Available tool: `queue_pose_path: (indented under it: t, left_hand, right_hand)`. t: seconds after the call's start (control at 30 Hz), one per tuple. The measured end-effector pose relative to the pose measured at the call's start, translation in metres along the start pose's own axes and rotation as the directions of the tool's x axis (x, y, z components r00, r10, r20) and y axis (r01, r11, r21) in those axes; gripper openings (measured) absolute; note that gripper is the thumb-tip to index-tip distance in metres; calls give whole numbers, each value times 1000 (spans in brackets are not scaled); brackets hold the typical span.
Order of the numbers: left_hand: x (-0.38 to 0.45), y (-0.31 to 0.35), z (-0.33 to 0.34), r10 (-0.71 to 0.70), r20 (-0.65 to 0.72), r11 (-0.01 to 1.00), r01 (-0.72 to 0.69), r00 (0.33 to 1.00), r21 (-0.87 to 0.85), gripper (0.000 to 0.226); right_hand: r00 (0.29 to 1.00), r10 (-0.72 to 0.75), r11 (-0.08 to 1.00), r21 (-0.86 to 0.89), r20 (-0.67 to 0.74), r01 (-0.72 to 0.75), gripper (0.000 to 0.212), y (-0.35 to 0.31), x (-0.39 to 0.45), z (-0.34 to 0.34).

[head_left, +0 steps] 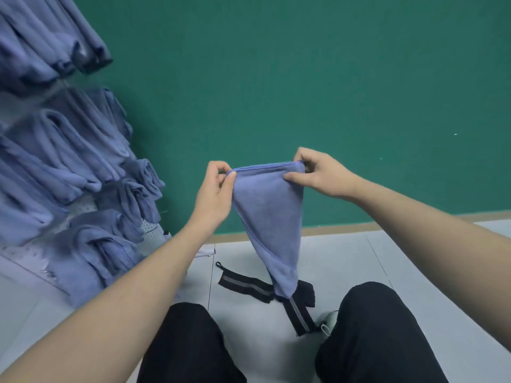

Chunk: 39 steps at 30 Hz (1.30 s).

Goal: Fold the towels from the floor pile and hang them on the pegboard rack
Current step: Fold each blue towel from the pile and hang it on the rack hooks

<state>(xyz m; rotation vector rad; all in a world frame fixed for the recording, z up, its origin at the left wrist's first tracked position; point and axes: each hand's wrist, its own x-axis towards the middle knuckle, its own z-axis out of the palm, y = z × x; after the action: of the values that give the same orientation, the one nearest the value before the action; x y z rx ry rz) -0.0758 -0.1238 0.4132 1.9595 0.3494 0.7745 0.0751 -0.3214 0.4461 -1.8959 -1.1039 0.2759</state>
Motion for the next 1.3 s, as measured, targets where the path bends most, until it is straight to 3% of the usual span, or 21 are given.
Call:
queue_pose_path:
  t: [0.2, 0.27, 0.37, 0.57, 0.7, 0.8, 0.9, 1.0, 1.1, 1.3]
  left_hand:
    - [11, 49, -22, 14, -67, 1000, -15, 998, -13, 15]
    - [14, 63, -30, 42, -71, 999, -41, 997, 17, 16]
    - [13, 80, -39, 97, -68, 994, -94, 993, 50, 12]
    - [7, 108, -44, 122, -157, 992, -127, 980, -23, 5]
    - [7, 121, -42, 38, -174, 989, -62, 984, -132, 7]
    - [6, 130, -42, -161, -154, 941, 105, 975, -322, 13]
    - [3, 136, -48, -348, 54, 773, 319, 936, -549, 21]
    - [-1, 125, -51, -399, 245, 692, 466, 883, -551, 18]
    - [-4, 112, -50, -406, 229, 634, 454, 884, -626, 12]
    - [-12, 106, -37, -346, 143, 770, 368, 927, -522, 17]
  right_hand:
    - [989, 151, 945, 295, -10, -141, 35, -62, 5, -20]
    - [979, 201, 943, 266, 16, -198, 31, -78, 5, -29]
    - [983, 180, 954, 247, -23, -169, 17, -94, 2, -39]
    - [982, 168, 971, 188, -83, -151, 20, -125, -3, -35]
    - [963, 135, 987, 112, -232, -112, 28, -136, -2, -28]
    - [947, 120, 989, 116, -298, -89, 26, -142, -1, -26]
    - [943, 171, 976, 179, -285, -123, 25, -145, 1, -29]
    - [948, 176, 979, 145, -264, -142, 25, -142, -2, -30]
    - [950, 191, 979, 122, -247, -165, 24, -137, -8, -27]
    - [956, 236, 954, 230, -175, -194, 23, -133, -12, -17]
